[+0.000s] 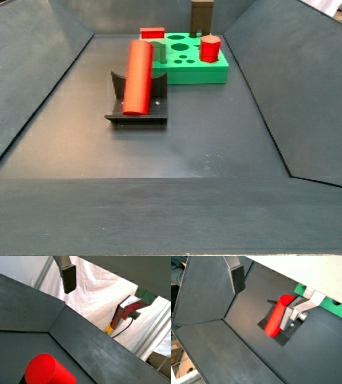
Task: Pick up the round object. Move up. Place the round object on the fixture. Regrasp the round object. Move to above the board. Insert the round object.
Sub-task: Regrasp the round object.
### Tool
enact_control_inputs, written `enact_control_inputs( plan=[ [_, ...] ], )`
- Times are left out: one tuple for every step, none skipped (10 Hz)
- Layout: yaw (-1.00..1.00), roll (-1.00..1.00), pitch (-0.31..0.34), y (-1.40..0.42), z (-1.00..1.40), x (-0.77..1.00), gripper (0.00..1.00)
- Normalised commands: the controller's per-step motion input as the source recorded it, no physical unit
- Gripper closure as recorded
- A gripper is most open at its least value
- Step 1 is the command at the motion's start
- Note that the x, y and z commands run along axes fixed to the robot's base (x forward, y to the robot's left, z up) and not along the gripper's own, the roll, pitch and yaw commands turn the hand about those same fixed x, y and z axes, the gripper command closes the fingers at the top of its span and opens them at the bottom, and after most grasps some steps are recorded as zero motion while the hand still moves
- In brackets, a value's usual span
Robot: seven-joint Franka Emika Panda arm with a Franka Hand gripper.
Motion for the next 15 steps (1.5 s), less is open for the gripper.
enact_control_inputs(
  plan=[
    [0.22,0.17,0.026,-0.06,-0.01,0.10,0.00],
    [0.27,0.20,0.129,0.04,-1.00,0.04,0.00],
    [0.25,0.19,0.121,0.04,-1.00,0.04,0.00],
    [0.23,0.19,0.076,0.04,-1.00,0.05,0.00],
    [0.22,0.18,0.038,0.03,-1.00,0.07,0.00],
    [0.20,0.15,-0.003,0.02,-1.00,0.09,0.00],
    [0.17,0.13,-0.028,0.01,-1.00,0.10,0.00],
    [0.14,0.11,-0.053,0.01,-1.00,0.12,0.00],
    [0.11,0.10,-0.067,0.00,-1.00,0.13,0.00],
    [0.09,0.10,-0.073,0.00,-1.00,0.14,0.00],
    [0.06,0.08,-0.073,-0.01,-0.91,0.14,0.00],
    [0.03,0.08,-0.067,-0.01,-0.69,0.12,0.00],
    [0.02,0.08,-0.052,-0.01,-0.53,0.10,0.00],
    [0.01,0.08,-0.045,-0.01,-0.42,0.10,0.00],
    [0.00,0.00,0.000,0.00,0.00,0.00,1.00]
  ],
)
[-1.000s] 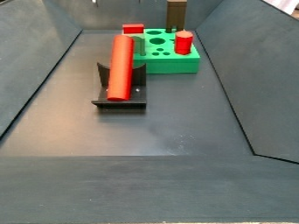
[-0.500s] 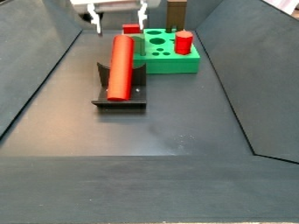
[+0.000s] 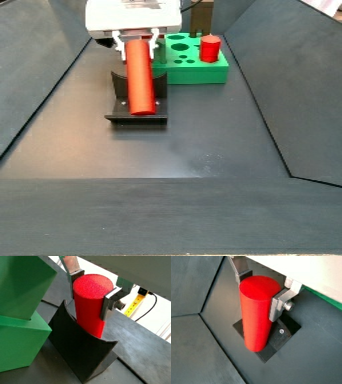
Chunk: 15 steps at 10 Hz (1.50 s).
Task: Pick up the round object. Move up. Place the round object on the fixture. Regrasp the round object. Move to above the board. Insert the round object.
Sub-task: Move to above the board.
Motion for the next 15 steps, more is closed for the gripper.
enact_control_inputs(
  plan=[
    [0.11,-0.34,-0.186,-0.10,1.00,0.14,1.00],
    [0.10,-0.33,-0.177,-0.10,1.00,0.13,1.00],
    [0.07,-0.30,-0.167,-0.09,1.00,0.12,1.00],
    [-0.01,-0.22,-0.154,-0.07,1.00,0.11,1.00],
    [-0.06,-0.15,-0.137,-0.07,1.00,0.10,1.00],
    [-0.09,-0.12,-0.104,-0.06,1.00,0.09,1.00],
    [-0.10,-0.11,-0.064,-0.05,1.00,0.07,1.00],
    [-0.11,-0.09,-0.029,-0.05,1.00,0.06,1.00],
    [-0.10,-0.08,0.004,-0.04,1.00,0.05,1.00],
    [-0.09,-0.07,0.035,-0.04,1.00,0.04,1.00],
    [-0.07,-0.06,0.077,-0.03,1.00,0.02,1.00],
    [-0.05,-0.06,0.100,-0.02,0.88,0.01,1.00],
    [-0.03,-0.05,0.118,-0.01,0.71,0.00,1.00],
    [0.00,-0.04,0.137,-0.01,0.50,0.00,1.00],
    [0.03,-0.04,0.149,-0.01,0.34,0.00,1.00]
  ],
)
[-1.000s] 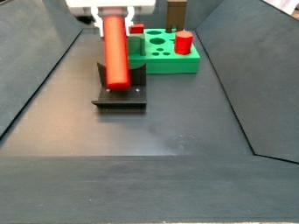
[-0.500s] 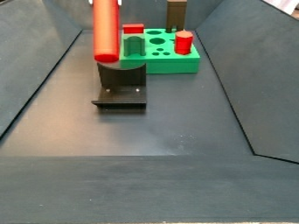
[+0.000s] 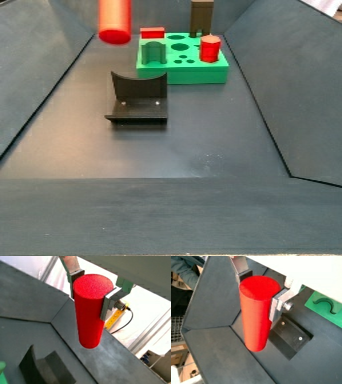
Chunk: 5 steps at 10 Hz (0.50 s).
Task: Pick up the round object. Move up. Place the round object on the fixture. Regrasp the round object. Move to above the board. Insert the round object.
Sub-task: Move to above the board.
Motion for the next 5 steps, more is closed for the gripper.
enact_control_inputs(
  plan=[
    [0.05,-0.03,0.157,-0.01,0.17,0.01,1.00],
    [-0.16,-1.00,0.036,-1.00,0.44,-0.93,1.00],
    [-0.16,-1.00,0.031,-1.00,0.45,-0.93,1.00],
    [-0.16,-1.00,-0.002,-0.94,0.46,-1.00,1.00],
    [-0.15,-1.00,-0.008,-0.92,0.44,-1.00,1.00]
  ],
)
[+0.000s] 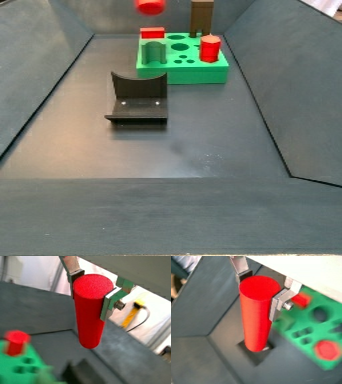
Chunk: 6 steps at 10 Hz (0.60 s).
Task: Pick up the round object. Move up. Place the round object on the fixture. Regrasp the round object. Move to above the board. Insert the round object.
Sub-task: Move to above the board.
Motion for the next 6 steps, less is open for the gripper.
enact_control_inputs(
  plan=[
    [-0.16,-1.00,-0.014,-0.87,0.44,-1.00,1.00],
    [-0.16,-1.00,-0.009,-0.81,0.42,-1.00,1.00],
    [-0.15,-1.00,-0.014,-0.53,0.30,-0.73,1.00],
    [-0.15,-1.00,-0.014,-0.27,0.17,-0.46,1.00],
    [-0.14,-1.00,-0.005,-0.13,0.08,-0.28,1.00],
    [-0.14,-1.00,0.001,-0.09,0.06,-0.21,1.00]
  ],
)
